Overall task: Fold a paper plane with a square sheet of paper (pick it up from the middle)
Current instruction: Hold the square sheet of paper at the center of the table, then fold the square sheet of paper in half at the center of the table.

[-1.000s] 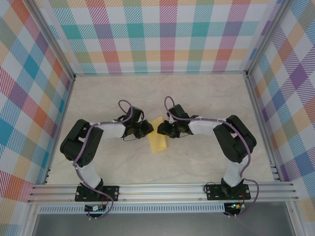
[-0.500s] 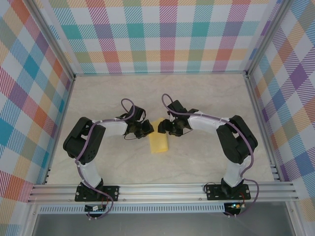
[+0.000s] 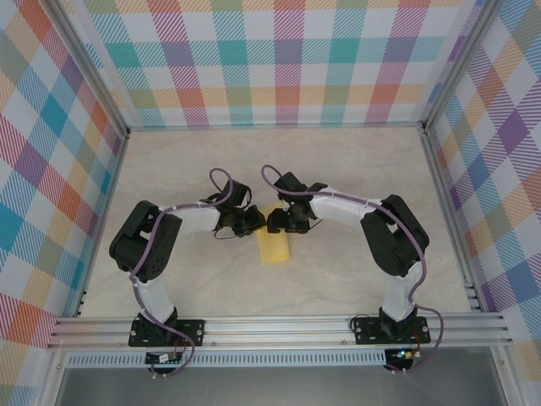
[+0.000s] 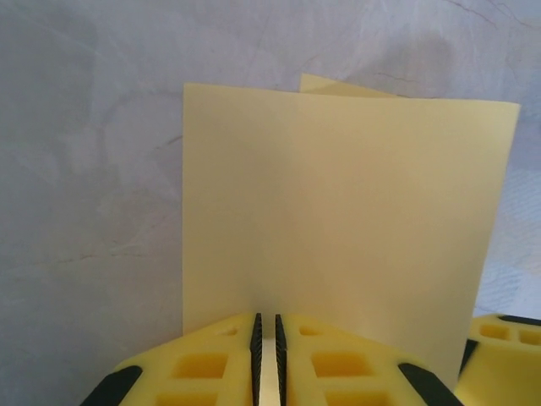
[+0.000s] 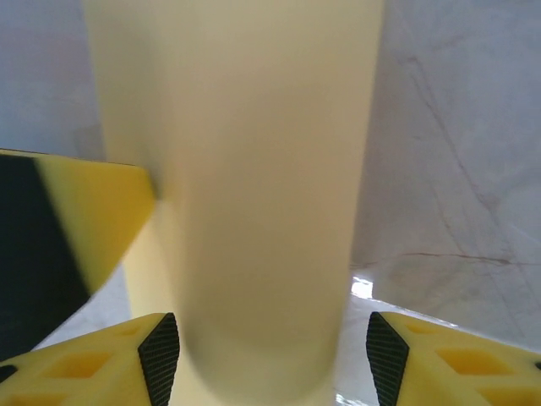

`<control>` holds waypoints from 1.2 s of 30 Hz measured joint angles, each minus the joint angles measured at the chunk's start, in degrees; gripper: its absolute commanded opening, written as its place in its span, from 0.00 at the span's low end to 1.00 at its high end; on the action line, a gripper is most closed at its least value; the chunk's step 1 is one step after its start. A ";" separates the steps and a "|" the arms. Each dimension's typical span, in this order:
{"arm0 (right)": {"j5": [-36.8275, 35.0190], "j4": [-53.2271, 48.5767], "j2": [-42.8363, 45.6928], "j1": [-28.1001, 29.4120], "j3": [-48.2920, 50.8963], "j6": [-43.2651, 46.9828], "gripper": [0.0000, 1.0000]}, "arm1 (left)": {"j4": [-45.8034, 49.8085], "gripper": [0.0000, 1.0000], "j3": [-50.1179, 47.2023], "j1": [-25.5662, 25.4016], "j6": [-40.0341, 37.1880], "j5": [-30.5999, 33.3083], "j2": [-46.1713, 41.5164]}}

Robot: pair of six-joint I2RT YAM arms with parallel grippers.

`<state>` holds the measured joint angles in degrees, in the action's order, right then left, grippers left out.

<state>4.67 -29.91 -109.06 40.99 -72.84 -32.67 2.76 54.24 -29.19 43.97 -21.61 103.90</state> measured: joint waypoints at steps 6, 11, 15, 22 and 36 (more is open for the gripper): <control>-0.68 -0.09 0.00 -0.02 0.02 0.42 0.56 | -0.11 0.25 0.04 0.00 0.11 -0.46 -0.02; -1.03 0.50 0.00 -0.20 0.66 0.17 0.51 | 0.13 0.40 0.04 -0.04 0.70 0.20 -0.79; -1.20 0.96 0.00 -0.79 2.25 0.13 0.50 | 0.35 0.43 0.02 -0.04 1.01 1.81 -3.21; -0.61 1.84 0.02 -1.73 3.37 0.15 0.48 | 0.44 0.44 0.02 -0.04 1.03 4.17 -5.29; 4.72 8.28 2.34 -4.52 8.22 -4.48 0.49 | 1.62 0.41 -1.25 -0.04 0.98 6.67 -6.62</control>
<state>9.39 -21.63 -106.72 36.47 -64.62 -37.15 4.38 52.99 -29.23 44.95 -14.94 97.27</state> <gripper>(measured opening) 0.492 0.415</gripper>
